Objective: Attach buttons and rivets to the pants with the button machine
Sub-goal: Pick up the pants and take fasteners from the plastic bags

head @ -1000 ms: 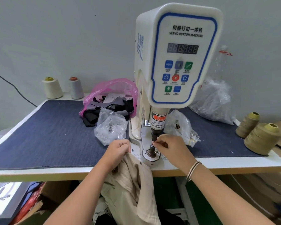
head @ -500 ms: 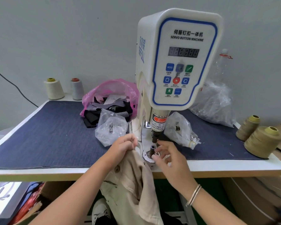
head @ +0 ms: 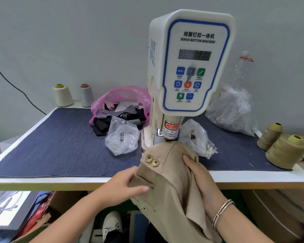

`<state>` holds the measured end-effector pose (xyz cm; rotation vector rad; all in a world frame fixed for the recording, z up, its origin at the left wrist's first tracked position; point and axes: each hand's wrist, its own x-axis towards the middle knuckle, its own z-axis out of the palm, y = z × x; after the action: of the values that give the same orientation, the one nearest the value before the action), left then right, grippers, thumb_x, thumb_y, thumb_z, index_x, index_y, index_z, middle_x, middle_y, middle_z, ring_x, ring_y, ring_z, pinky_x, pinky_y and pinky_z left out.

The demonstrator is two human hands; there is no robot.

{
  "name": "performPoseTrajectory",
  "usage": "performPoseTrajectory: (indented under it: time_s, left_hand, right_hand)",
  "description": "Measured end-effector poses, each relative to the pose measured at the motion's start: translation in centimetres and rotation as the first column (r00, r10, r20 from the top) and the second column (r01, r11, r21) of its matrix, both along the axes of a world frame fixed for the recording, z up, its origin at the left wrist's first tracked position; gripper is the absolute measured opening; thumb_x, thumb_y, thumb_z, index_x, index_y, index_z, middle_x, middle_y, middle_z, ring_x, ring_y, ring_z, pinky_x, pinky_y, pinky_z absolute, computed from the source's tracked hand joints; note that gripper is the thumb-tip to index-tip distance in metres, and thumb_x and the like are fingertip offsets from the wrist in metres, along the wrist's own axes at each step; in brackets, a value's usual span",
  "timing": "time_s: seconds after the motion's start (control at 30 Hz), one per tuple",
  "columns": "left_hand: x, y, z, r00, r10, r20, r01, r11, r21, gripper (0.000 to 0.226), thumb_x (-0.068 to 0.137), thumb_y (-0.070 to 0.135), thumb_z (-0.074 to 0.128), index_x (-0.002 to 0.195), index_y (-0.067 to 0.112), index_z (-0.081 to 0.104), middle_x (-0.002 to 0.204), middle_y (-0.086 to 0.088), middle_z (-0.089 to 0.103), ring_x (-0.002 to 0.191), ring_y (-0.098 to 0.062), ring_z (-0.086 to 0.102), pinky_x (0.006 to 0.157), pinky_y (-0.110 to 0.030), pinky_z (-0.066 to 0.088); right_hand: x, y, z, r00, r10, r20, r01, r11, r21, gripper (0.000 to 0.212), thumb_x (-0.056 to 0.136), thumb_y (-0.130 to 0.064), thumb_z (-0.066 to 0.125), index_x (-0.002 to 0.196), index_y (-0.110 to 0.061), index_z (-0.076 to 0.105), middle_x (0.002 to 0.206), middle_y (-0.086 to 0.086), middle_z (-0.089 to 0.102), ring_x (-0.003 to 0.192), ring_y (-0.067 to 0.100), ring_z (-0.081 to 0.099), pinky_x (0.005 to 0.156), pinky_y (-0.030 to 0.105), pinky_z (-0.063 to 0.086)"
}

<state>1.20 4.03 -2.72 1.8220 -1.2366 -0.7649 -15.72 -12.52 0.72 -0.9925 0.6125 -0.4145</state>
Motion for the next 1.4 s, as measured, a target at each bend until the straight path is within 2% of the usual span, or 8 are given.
performPoseTrajectory:
  time_s: [0.17,0.3,0.4,0.53,0.73,0.87,0.97,1.4]
  left_hand:
    - [0.7,0.3,1.7,0.962,0.002,-0.272,-0.024,0.997,-0.076,0.019,0.094,0.018,0.053,0.101,0.008,0.068,0.108,-0.007,0.072,0.1,-0.016,0.066,0.088,-0.025,0.051]
    - [0.9,-1.9,4.1,0.984,-0.026,-0.174,0.023,1.0,-0.019,0.023,0.101,0.015,0.047,0.092,0.016,0.068,0.092,0.004,0.068,0.085,-0.007,0.061,0.082,-0.023,0.047]
    - [0.3,-4.7,5.4,0.997,-0.044,-0.069,0.047,0.998,0.042,0.037,0.1,0.019,0.049,0.07,0.032,0.066,0.069,0.02,0.058,0.065,0.004,0.051,0.066,-0.011,0.04]
    - [0.3,-6.9,6.1,0.99,-0.1,-0.096,0.111,0.987,0.116,0.027,0.099,0.02,0.051,0.075,0.012,0.061,0.068,0.012,0.057,0.062,-0.002,0.049,0.064,-0.014,0.04]
    - [0.6,-7.1,5.8,0.986,-0.083,-0.144,0.102,0.987,0.126,0.028,0.097,0.02,0.053,0.094,-0.008,0.056,0.08,-0.005,0.051,0.07,-0.012,0.043,0.062,-0.024,0.037]
    - [0.3,-6.6,5.4,0.994,-0.06,-0.094,0.066,0.996,0.068,0.007,0.095,0.016,0.057,0.094,0.01,0.059,0.086,-0.001,0.057,0.072,-0.011,0.049,0.065,-0.022,0.04]
    - [0.0,-5.0,4.9,0.991,0.114,0.066,-0.095,0.966,-0.24,0.012,0.091,0.009,0.062,0.099,0.017,0.059,0.095,0.006,0.057,0.083,-0.007,0.053,0.076,-0.02,0.042]
    - [-1.8,-1.0,4.1,0.893,-0.245,-0.377,0.165,0.958,-0.234,0.008,0.092,0.027,0.059,0.086,0.023,0.064,0.086,0.011,0.062,0.083,-0.003,0.057,0.075,-0.014,0.044]
  right_hand:
    - [-1.4,-1.4,-0.4,0.993,-0.04,0.114,0.026,0.992,0.122,0.04,0.069,-0.03,0.071,0.105,-0.011,0.073,0.111,0.017,0.069,0.102,0.031,0.066,0.08,0.038,0.054]
    - [-3.8,-2.1,-1.2,0.975,-0.206,-0.082,0.161,0.911,-0.379,0.027,0.084,-0.007,0.064,0.106,-0.023,0.065,0.106,0.009,0.068,0.1,0.024,0.065,0.079,0.028,0.048]
    - [-4.6,-1.7,-1.5,0.928,-0.366,0.071,0.199,0.324,-0.925,0.039,0.089,-0.002,0.058,0.104,-0.038,0.053,0.107,-0.011,0.057,0.106,0.011,0.054,0.086,0.019,0.041]
    - [-3.2,1.2,-0.2,0.963,0.254,-0.093,0.018,-0.404,-0.915,0.031,0.08,-0.008,0.054,0.103,-0.026,0.065,0.112,-0.013,0.06,0.108,0.011,0.053,0.095,0.025,0.038]
    - [1.0,1.8,1.1,0.918,0.113,-0.381,-0.176,-0.744,-0.645,0.016,0.087,-0.03,0.051,0.091,-0.033,0.067,0.092,-0.019,0.061,0.095,0.008,0.058,0.087,0.026,0.036]
    - [1.5,1.9,1.6,0.845,0.059,-0.531,-0.357,-0.678,-0.643,0.02,0.091,-0.038,0.047,0.082,-0.029,0.063,0.085,-0.015,0.06,0.096,0.011,0.053,0.093,0.028,0.031]
    - [1.0,1.8,1.7,0.827,0.205,-0.524,-0.448,-0.322,-0.834,0.018,0.093,-0.042,0.049,0.092,-0.026,0.058,0.086,-0.017,0.054,0.099,0.01,0.041,0.102,0.017,0.018]
    - [-0.1,0.6,2.7,0.899,0.267,-0.347,-0.424,0.327,-0.845,0.014,0.089,-0.032,0.062,0.078,-0.024,0.065,0.059,-0.004,0.053,0.057,0.006,0.042,0.057,0.021,0.032]
